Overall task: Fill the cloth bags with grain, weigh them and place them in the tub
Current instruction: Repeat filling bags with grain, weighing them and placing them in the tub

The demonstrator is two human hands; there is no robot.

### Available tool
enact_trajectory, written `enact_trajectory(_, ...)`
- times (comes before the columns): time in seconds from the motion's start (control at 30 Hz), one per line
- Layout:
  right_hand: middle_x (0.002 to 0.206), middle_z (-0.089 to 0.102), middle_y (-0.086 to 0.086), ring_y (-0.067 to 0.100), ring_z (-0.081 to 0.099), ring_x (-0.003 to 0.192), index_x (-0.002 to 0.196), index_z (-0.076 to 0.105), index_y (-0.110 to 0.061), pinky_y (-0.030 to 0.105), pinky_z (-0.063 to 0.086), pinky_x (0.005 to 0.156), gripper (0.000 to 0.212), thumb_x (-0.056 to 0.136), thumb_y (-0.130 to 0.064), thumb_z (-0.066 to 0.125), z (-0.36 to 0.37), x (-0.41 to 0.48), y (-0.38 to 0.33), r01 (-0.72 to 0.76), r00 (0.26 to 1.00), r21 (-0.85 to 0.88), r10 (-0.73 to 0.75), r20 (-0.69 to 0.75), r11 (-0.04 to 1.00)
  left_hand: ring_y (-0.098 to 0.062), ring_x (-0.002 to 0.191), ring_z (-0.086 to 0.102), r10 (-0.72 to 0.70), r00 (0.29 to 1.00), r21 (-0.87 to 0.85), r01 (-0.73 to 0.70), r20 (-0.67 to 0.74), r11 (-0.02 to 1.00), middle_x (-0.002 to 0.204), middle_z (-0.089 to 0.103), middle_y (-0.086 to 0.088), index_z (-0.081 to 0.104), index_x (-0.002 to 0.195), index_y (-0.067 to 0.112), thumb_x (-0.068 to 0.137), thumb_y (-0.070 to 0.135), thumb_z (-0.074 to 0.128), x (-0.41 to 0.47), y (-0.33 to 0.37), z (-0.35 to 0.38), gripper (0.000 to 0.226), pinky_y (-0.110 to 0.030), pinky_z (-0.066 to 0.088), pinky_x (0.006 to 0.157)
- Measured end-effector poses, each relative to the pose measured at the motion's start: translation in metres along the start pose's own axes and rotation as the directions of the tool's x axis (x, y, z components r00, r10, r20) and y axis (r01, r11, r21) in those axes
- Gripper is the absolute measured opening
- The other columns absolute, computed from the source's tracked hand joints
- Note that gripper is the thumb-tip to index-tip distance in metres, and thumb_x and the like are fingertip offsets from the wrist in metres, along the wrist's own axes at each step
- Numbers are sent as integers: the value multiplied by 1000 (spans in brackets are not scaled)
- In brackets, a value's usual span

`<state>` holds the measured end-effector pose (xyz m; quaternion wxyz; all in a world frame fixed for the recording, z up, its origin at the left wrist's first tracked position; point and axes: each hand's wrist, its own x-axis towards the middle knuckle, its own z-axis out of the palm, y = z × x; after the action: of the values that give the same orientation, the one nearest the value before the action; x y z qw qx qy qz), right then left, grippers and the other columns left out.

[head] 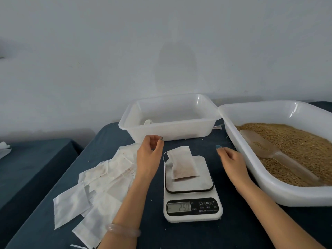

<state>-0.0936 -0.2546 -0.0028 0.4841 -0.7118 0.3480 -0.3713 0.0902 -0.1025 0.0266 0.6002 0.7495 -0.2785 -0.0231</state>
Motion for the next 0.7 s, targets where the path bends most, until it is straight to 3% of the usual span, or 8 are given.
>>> enact_trajectory(0.1, 43, 32, -13, 3, 31, 41, 57, 37, -18, 30, 28, 53, 49, 98, -40, 52, 0, -1, 3, -7, 999, -21, 8, 40, 1000, 11, 82, 58, -19, 1000, 8, 19, 14, 1000, 85, 66, 22, 63, 98, 28, 93, 31, 58, -1, 0, 4, 7, -6, 41, 64)
enact_trajectory(0.27, 43, 31, -11, 6, 29, 42, 57, 33, -19, 30, 25, 52, 49, 99, -38, 50, 3, -3, 6, 47, 999, -61, -45, 30, 997, -6, 93, 65, -206, 979, -288, 200, 10, 937, 94, 73, 7, 68, 99, 15, 99, 26, 45, -11, 4, 18, 25, -23, 47, 84)
enact_trajectory(0.37, 45, 37, -8, 7, 34, 43, 58, 36, -18, 28, 26, 50, 48, 100, -38, 47, 4, -4, 9, 100, 995, -170, -93, 45, 980, -15, 93, 66, -372, 927, -398, 363, 57, 843, 97, 75, -2, 69, 101, 9, 102, 27, 38, -15, 6, 24, 36, -25, 47, 82)
enact_trajectory(0.5, 60, 57, 8, 24, 58, 55, 64, 45, -14, 34, 40, 52, 44, 102, -37, 44, 7, -5, 12, 122, 992, -306, -111, 53, 944, -18, 84, 66, -460, 876, -417, 475, 143, 775, 93, 74, -4, 70, 92, 15, 102, 32, 36, -20, 6, 28, 40, -35, 52, 86)
enact_trajectory(0.6, 63, 61, 8, 22, 60, 57, 67, 50, -12, 38, 45, 55, 43, 101, -37, 44, 8, -6, 10, 131, 991, -359, -108, 83, 924, -11, 92, 65, -345, 928, -288, 371, 138, 883, 102, 71, 0, 70, 96, 22, 99, 33, 43, -22, 2, 28, 29, -36, 49, 91)
enact_trajectory(0.7, 63, 61, 5, 20, 59, 57, 68, 54, -14, 38, 45, 56, 41, 101, -35, 44, 8, -6, 9, 139, 989, -401, -102, 111, 905, 12, 70, 59, -182, 968, -77, 198, 175, 977, 101, 66, 11, 62, 97, 31, 96, 39, 53, -21, -1, 27, 12, -29, 49, 79)
